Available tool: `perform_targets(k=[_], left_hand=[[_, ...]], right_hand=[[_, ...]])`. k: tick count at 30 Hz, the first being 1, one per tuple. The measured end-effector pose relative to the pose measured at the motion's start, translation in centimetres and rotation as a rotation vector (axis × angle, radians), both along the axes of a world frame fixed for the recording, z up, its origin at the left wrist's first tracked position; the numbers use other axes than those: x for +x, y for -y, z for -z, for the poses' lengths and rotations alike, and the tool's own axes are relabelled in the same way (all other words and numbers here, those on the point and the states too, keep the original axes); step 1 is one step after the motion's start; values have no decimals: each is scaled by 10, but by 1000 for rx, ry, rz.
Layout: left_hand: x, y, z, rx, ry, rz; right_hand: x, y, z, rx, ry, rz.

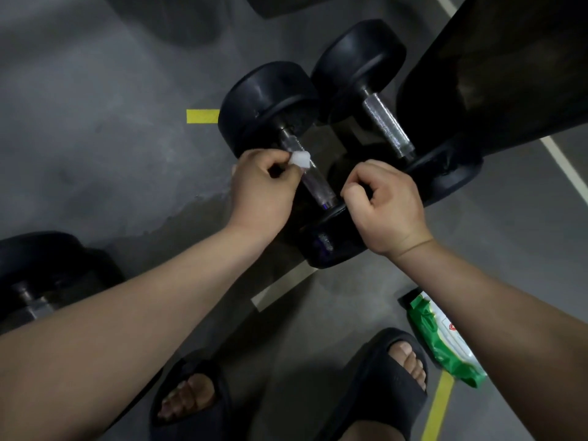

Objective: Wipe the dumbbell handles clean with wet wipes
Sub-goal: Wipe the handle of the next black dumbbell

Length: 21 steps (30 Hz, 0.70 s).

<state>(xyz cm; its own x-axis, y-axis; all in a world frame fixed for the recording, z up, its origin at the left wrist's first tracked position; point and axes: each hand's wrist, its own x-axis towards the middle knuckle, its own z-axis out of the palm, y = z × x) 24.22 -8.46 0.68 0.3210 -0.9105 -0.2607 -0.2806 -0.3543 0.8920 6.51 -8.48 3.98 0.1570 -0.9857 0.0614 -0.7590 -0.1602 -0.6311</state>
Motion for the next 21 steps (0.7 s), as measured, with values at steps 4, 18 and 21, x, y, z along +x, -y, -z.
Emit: perform_targets(k=[4, 18, 21], left_hand=[[5, 1, -1, -77, 2, 162], [5, 11, 16, -355, 636, 545], [6, 0, 12, -290, 679, 687]], right_hand=[[0, 0, 1, -4, -13, -3], [1, 0, 0, 5, -3, -4], [0, 0, 0, 0, -13, -8]])
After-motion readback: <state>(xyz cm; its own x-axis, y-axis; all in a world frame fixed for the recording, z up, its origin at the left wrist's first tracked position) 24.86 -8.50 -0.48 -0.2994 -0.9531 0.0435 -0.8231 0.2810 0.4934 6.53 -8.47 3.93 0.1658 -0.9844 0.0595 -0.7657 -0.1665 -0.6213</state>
